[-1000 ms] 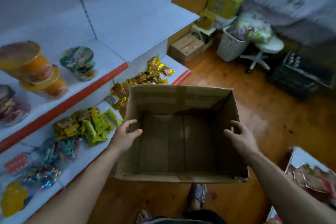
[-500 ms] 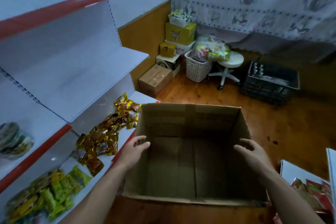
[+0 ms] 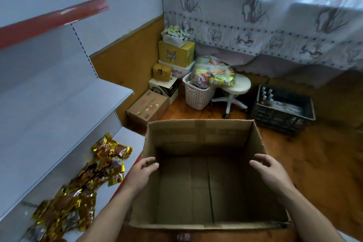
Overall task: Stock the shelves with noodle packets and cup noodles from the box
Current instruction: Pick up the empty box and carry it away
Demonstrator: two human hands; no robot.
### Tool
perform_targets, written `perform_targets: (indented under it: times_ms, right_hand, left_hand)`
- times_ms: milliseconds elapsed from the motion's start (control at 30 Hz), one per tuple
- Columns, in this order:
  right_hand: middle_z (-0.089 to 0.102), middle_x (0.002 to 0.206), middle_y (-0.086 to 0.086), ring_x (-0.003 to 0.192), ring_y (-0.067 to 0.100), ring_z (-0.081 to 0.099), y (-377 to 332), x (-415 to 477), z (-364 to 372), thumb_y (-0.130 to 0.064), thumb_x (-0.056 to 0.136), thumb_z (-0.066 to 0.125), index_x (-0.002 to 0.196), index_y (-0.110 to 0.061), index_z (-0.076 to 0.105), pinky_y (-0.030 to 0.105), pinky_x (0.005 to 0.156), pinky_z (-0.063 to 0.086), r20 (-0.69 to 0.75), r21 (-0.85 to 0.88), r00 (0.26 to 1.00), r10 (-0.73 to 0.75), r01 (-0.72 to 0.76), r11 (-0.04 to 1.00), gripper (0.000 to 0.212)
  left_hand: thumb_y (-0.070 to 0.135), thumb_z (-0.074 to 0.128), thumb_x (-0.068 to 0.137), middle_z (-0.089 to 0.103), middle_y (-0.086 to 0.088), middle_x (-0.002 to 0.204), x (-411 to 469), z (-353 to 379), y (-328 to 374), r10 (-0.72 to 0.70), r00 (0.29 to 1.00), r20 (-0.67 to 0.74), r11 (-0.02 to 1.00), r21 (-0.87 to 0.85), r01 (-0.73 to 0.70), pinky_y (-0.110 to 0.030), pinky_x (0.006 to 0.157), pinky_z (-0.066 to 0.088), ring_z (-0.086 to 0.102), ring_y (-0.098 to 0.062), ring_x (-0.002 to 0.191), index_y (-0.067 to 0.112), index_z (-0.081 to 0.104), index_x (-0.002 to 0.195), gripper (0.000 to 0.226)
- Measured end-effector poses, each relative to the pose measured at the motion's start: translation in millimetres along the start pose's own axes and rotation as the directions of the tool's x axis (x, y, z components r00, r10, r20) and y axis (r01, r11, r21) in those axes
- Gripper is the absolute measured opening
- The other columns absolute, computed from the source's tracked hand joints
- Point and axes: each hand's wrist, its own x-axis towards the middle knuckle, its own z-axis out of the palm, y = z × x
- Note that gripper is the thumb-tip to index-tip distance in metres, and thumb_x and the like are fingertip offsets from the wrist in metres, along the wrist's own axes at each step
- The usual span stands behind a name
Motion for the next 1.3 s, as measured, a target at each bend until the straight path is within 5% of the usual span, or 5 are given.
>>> perform_targets:
  times_ms: [433, 700, 933, 1100, 1300]
  right_hand:
    - [0.064, 0.114, 0.010, 0.104, 0.021, 0.056, -127.9, 236.3, -0.2, -0.021, 0.090, 0.069, 0.118, -0.017, 0.066, 0.030, 0.081, 0.040, -0.027, 0.004, 0.998, -0.055, 0.055, 0.998, 0.028]
    - [0.067, 0.118, 0.009, 0.107, 0.022, 0.060, -194.8, 438.9, 21.1, -0.029, 0.089, 0.070, 0.118, -0.023, 0.066, 0.034, 0.086, 0.045, 0.143, -0.070, 0.985, -0.093, 0.104, 0.992, 0.031]
    - [0.068, 0.112, 0.007, 0.079, 0.016, 0.054, -276.3, 568.9, 64.6, -0.038, 0.090, 0.067, 0.124, -0.031, 0.061, 0.029, 0.063, 0.042, 0.353, -0.167, 0.925, -0.141, 0.211, 0.963, 0.035]
    - [0.061, 0.123, 0.001, 0.113, 0.023, 0.059, -339.0, 626.7, 132.7, -0.036, 0.092, 0.065, 0.127, -0.029, 0.061, 0.040, 0.087, 0.051, 0.458, -0.185, 0.872, -0.175, 0.286, 0.940, 0.036]
    - [0.062, 0.122, 0.003, 0.113, 0.023, 0.058, -412.2, 686.6, 229.8, -0.033, 0.092, 0.065, 0.126, -0.026, 0.062, 0.034, 0.086, 0.045, 0.522, -0.232, 0.826, -0.212, 0.376, 0.897, 0.035]
  left_hand:
    - [0.026, 0.054, 0.100, 0.047, -0.008, 0.145, 210.1, 25.1, 146.9, 0.042, 0.997, -0.063, 0.999, -0.029, -0.044, -0.032, 0.097, 0.036, 0.041, -0.026, 0.135, 0.021, 0.057, 0.132, 0.033]
    - [0.028, 0.055, 0.099, 0.047, -0.007, 0.146, 338.4, 61.2, 209.9, -0.123, 0.970, -0.209, 0.988, -0.114, 0.100, -0.039, 0.108, 0.036, 0.041, -0.026, 0.136, 0.021, 0.057, 0.133, 0.035]
    - [0.027, 0.058, 0.098, 0.050, -0.004, 0.142, 410.0, 60.8, 243.9, -0.287, 0.898, -0.333, 0.941, -0.276, 0.199, -0.034, 0.102, 0.036, 0.043, -0.025, 0.134, 0.023, 0.059, 0.128, 0.031]
    - [0.028, 0.059, 0.097, 0.052, -0.003, 0.139, 464.0, 34.4, 240.0, -0.399, 0.827, -0.397, 0.890, -0.387, 0.243, -0.033, 0.097, 0.034, 0.044, -0.024, 0.132, 0.023, 0.061, 0.128, 0.031]
    - [0.027, 0.062, 0.095, 0.056, -0.004, 0.138, 550.4, -17.2, 228.3, -0.473, 0.779, -0.411, 0.829, -0.506, 0.237, -0.033, 0.100, 0.036, 0.050, -0.023, 0.128, 0.025, 0.063, 0.122, 0.027]
